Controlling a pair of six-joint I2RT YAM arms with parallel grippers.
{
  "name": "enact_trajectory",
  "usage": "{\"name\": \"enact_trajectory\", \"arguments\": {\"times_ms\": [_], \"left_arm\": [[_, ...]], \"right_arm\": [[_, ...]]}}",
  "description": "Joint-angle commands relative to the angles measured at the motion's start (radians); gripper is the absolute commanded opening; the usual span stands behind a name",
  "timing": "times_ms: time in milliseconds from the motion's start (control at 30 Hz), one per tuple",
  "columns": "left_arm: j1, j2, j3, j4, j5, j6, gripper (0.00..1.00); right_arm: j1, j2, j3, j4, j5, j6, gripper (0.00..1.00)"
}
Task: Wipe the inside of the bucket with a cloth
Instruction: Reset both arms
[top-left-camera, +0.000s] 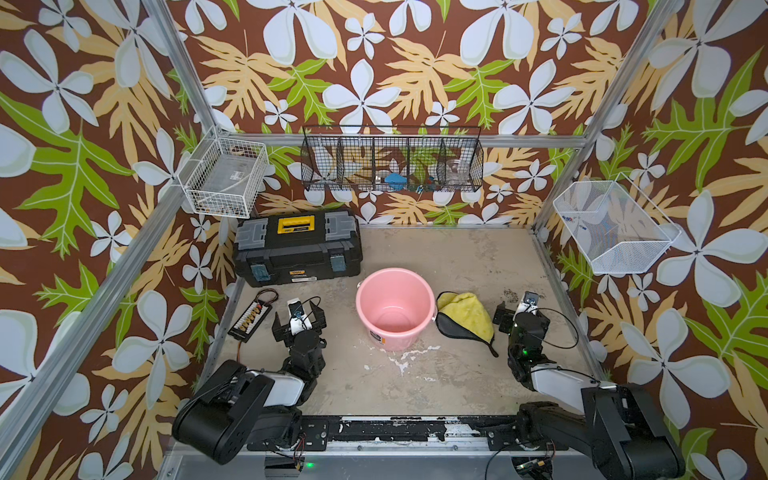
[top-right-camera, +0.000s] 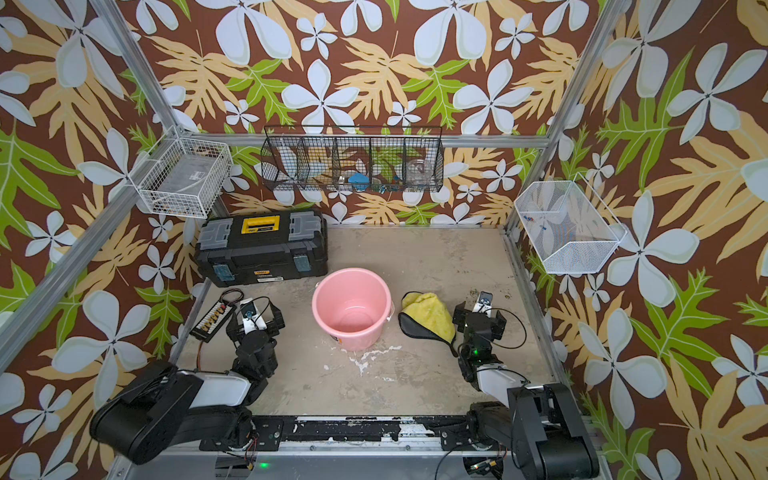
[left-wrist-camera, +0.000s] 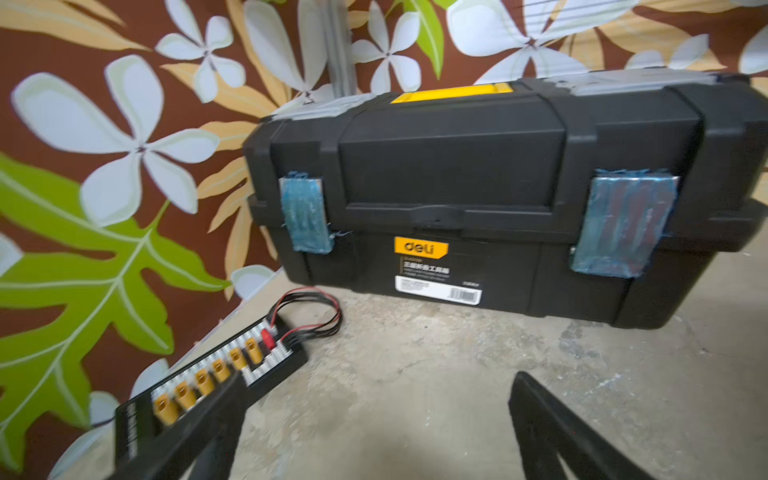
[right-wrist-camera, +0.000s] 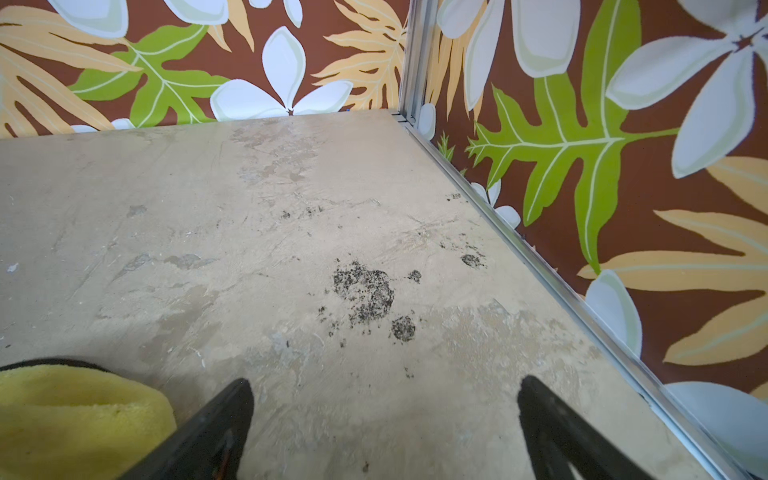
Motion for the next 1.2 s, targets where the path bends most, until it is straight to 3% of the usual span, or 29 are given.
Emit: {"name": "enact_trajectory", "arguments": {"times_ms": [0, 133, 233, 300, 333, 433, 533, 633, 967, 1033, 1100, 1167], "left_arm": [[0.019, 0.047, 0.018, 0.161, 0.100, 0.071, 1.00], [0.132, -0.034, -0.026, 0.096, 0.301, -0.037, 1.00], [0.170, -0.019, -0.044, 0.138, 0.346, -0.069, 0.98], [0.210, 0.013, -0.059, 0.180, 0.345, -0.125, 0.98], [0.211, 0.059, -0.059, 0.247, 0.366, -0.096, 0.97], [0.205, 0.021, -0.016, 0.093, 0.373, -0.108, 0.96], [0.203, 0.064, -0.013, 0.161, 0.332, -0.095, 1.00], [0.205, 0.042, 0.018, 0.061, 0.345, -0.115, 1.00], [0.212, 0.049, 0.024, 0.061, 0.355, -0.118, 1.00], [0.246, 0.046, 0.053, -0.004, 0.440, -0.130, 1.00], [0.313, 0.046, 0.092, -0.086, 0.668, -0.128, 1.00], [0.339, 0.047, 0.092, -0.085, 0.723, -0.133, 1.00]], "right_arm": [[-0.003, 0.026, -0.021, 0.279, -0.055, -0.049, 1.00], [-0.018, 0.149, -0.039, 0.431, -0.129, -0.075, 1.00], [-0.037, 0.276, 0.001, 0.499, -0.136, -0.060, 1.00], [-0.054, 0.291, 0.045, 0.425, -0.247, -0.083, 1.00], [-0.053, 0.269, 0.057, 0.365, -0.252, -0.079, 1.00], [-0.053, 0.282, 0.050, 0.405, -0.254, -0.085, 1.00], [-0.053, 0.269, 0.056, 0.374, -0.253, -0.082, 1.00], [-0.053, 0.269, 0.055, 0.377, -0.254, -0.083, 1.00], [-0.053, 0.268, 0.054, 0.381, -0.254, -0.083, 1.00], [-0.053, 0.269, 0.053, 0.381, -0.254, -0.083, 1.00], [-0.053, 0.270, 0.053, 0.381, -0.253, -0.083, 1.00], [-0.053, 0.270, 0.054, 0.381, -0.253, -0.083, 1.00]]}}
